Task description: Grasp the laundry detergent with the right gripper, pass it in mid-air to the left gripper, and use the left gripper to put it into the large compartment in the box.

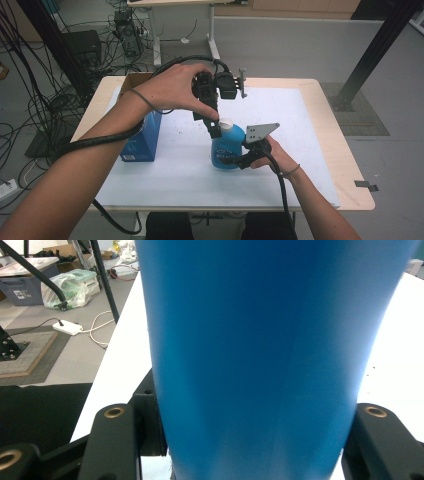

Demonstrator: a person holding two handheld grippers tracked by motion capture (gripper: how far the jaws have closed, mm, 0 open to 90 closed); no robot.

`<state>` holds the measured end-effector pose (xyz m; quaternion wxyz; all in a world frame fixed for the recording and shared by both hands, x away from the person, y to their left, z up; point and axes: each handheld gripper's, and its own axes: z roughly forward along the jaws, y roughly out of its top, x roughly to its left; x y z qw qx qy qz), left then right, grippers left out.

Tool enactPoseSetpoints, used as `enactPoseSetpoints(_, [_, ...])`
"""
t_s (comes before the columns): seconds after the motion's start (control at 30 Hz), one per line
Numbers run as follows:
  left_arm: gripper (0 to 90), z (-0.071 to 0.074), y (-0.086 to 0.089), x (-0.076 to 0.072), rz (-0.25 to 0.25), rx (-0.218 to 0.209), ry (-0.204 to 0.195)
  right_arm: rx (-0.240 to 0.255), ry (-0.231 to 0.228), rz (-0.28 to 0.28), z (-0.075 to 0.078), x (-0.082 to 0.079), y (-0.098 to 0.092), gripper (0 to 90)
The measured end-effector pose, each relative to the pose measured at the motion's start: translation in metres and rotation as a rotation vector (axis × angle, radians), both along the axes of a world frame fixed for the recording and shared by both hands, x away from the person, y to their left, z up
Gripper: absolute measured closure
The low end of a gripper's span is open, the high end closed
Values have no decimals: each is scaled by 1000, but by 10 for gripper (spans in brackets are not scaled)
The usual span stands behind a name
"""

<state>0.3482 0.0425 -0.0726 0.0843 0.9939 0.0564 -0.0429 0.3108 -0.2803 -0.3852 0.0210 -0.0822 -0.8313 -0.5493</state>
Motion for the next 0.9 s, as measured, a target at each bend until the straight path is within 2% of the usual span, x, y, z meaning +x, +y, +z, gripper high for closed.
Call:
enactPoseSetpoints(0.17, [68,8,-17,-1,-32,33,-15,1,0,9,-2,0,3,415])
enactPoseSetpoints(0.3, [68,8,-30,-2,-47,64,-22,-4,-6,15,0,-1,4,415])
enactPoseSetpoints(0.37, [68,7,-33,-2,-53,66,-18,-4,-6,18,1,-1,5,415])
enactPoseSetpoints(0.57, [67,2,-38,-1,-64,64,-18,-4,-9,17,2,-2,4,415])
enactPoseSetpoints(0.9, [68,-5,-35,3,-56,56,-6,-4,-9,12,2,-4,3,415])
